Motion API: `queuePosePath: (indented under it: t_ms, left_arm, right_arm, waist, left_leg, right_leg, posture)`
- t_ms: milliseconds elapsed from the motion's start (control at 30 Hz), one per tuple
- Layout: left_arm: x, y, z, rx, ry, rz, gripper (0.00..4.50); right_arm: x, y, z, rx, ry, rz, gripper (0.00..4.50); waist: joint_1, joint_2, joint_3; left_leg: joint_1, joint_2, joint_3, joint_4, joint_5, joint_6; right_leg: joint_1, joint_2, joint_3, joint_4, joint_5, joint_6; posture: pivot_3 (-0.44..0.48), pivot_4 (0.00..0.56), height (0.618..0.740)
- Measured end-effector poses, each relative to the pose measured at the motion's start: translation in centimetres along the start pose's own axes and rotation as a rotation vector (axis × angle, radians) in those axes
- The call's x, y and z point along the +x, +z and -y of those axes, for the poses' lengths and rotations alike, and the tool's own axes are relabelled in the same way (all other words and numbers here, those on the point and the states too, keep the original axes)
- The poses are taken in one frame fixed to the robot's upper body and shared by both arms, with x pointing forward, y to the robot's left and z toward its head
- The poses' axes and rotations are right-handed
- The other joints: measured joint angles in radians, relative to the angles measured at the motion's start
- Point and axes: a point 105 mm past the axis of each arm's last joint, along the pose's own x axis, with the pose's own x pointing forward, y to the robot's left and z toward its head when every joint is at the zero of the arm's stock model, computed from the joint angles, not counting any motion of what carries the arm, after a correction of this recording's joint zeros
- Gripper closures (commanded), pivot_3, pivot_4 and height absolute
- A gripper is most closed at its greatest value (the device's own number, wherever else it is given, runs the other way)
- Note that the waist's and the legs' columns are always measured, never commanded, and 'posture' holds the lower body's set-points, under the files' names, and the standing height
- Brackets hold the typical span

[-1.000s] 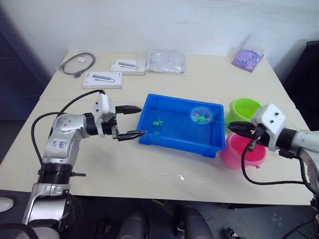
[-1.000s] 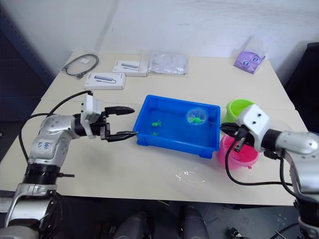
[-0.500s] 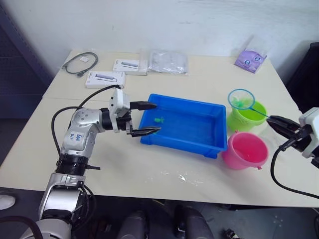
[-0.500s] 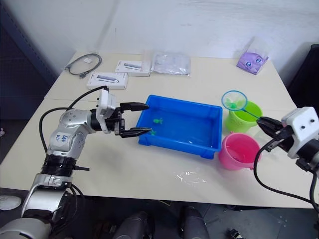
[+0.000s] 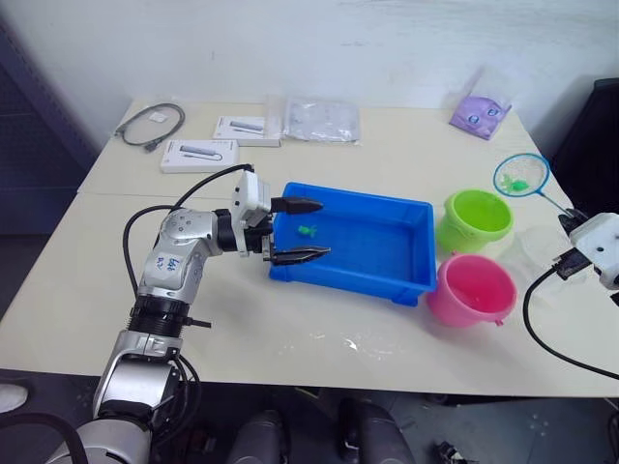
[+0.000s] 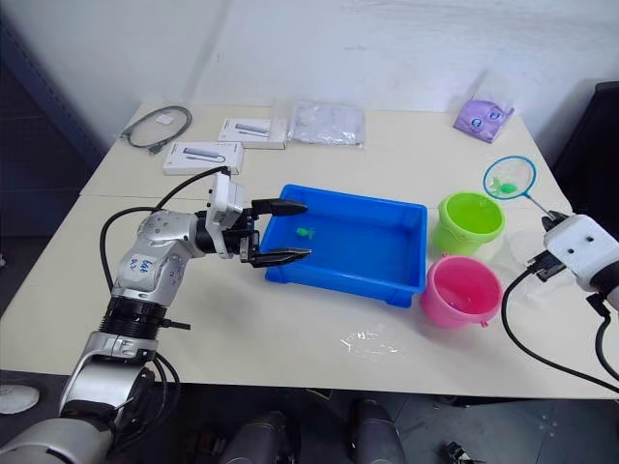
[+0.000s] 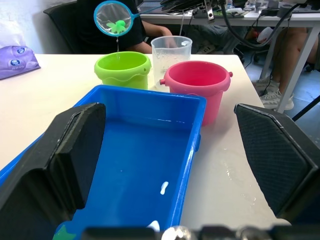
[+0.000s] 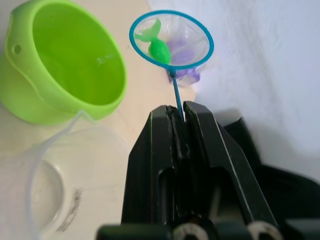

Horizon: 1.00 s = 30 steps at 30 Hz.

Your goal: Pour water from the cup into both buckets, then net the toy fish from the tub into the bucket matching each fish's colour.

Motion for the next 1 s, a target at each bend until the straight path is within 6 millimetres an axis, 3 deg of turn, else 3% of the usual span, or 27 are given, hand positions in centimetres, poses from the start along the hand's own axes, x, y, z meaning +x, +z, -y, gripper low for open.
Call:
queuePosePath:
  t_ms: [100,200,367,533,700,867,1000]
  left_arm:
    - [0.0,0.0,-0.1,-0.010,0.015,-0.002,0.09]
    - [0.1,-0.2,0.0,-0.026,0.025,-0.003,0.09]
    - [0.5,-0.3,0.4,-0.045,0.034,0.017,0.09]
    - [0.8,-0.1,0.7,-0.047,0.040,0.028,0.09]
    - [1.0,-0.1,0.6,-0.052,0.049,0.034,0.09]
    - [1.1,-0.1,0.7,-0.053,0.046,0.039,0.09]
    - [0.7,-0.5,0.6,-0.057,0.064,0.025,0.09]
  right_arm:
    - [0.0,-0.8,-0.2,-0.308,0.029,0.001,4.50]
    - [-0.1,-1.1,-0.3,-0.489,0.031,0.034,4.50]
    - [-0.4,-2.1,-1.6,-0.659,0.066,0.070,4.50]
    - [0.0,-1.6,-1.6,-0.786,0.086,0.155,4.50]
    - [1.1,-0.5,0.1,-0.890,0.012,0.214,4.50]
    - [1.4,-0.5,-0.8,-0.890,0.047,0.244,4.50]
    - [1.5,0.9,0.6,-0.710,-0.015,0.262,4.50]
  waist:
    - [-0.002,0.001,0.000]
    - [-0.008,0.001,0.000]
    - [-0.013,0.001,0.000]
    - [-0.019,0.001,0.000]
    - [-0.017,0.001,0.000]
    - [-0.013,0.001,0.000]
    - [-0.015,0.001,0.000]
  left_leg:
    - [0.000,0.000,0.001,0.000,0.000,0.000]
    - [0.000,0.000,0.001,0.000,0.001,-0.001]
    - [0.001,0.000,0.001,0.000,0.002,-0.003]
    - [0.002,0.001,0.002,-0.001,0.002,-0.004]
    - [0.003,0.001,0.002,-0.001,0.003,-0.005]
    - [0.002,0.001,0.002,-0.001,0.003,-0.005]
    - [0.002,0.001,0.002,-0.001,0.003,-0.005]
  right_leg:
    - [0.000,-0.001,0.001,-0.001,0.000,0.000]
    - [0.000,-0.001,0.001,-0.002,0.000,0.000]
    - [0.000,0.000,0.002,-0.002,0.000,0.000]
    - [0.000,0.001,0.004,0.000,-0.001,-0.001]
    - [0.000,0.001,0.004,0.000,-0.001,-0.001]
    - [0.000,0.001,0.003,-0.001,-0.001,-0.001]
    - [0.001,0.002,0.003,-0.001,-0.001,-0.001]
  posture:
    - [0.000,0.150,0.740]
    - [0.000,0.150,0.740]
    - [0.000,0.150,0.740]
    - [0.000,0.150,0.740]
    - [0.000,0.150,0.740]
    - [0.000,0.150,0.740]
    - [0.000,0.150,0.740]
